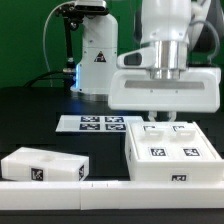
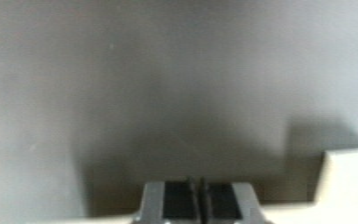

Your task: Assemble cabinet

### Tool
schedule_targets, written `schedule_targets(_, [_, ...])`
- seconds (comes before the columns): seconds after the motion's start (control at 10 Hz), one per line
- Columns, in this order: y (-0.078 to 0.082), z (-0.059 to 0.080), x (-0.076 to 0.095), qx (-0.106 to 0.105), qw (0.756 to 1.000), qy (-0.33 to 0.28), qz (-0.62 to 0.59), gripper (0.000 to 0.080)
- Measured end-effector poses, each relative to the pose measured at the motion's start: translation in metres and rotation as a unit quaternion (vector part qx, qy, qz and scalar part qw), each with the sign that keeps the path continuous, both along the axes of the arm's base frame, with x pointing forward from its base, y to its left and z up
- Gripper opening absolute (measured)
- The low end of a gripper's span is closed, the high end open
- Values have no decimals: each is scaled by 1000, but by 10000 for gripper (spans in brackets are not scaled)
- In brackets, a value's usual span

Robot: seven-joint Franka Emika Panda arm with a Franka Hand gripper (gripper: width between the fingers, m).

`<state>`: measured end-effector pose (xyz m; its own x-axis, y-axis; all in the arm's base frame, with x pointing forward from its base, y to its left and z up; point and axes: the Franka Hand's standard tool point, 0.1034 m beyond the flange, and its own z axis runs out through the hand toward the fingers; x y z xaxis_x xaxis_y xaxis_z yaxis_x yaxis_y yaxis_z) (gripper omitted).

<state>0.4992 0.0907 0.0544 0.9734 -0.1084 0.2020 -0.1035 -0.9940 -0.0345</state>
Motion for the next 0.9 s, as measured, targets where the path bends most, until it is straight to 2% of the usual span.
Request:
schedule_targets(0.2, [15,27,13,23,999,26,-9,1])
schedule_targets(0.3, [17,31,18,23,999,24,-10,1])
schedule_targets(0.6, [17,29,18,21,1000,19,-11,1])
schedule_targets(0.7, [16,28,17,20,1000,20,-11,139])
schedule_targets(0.8, [7,28,14,11,1000,11,12,139])
schedule_targets(0.9, [-11,29,12,-1,999,-1,38,278])
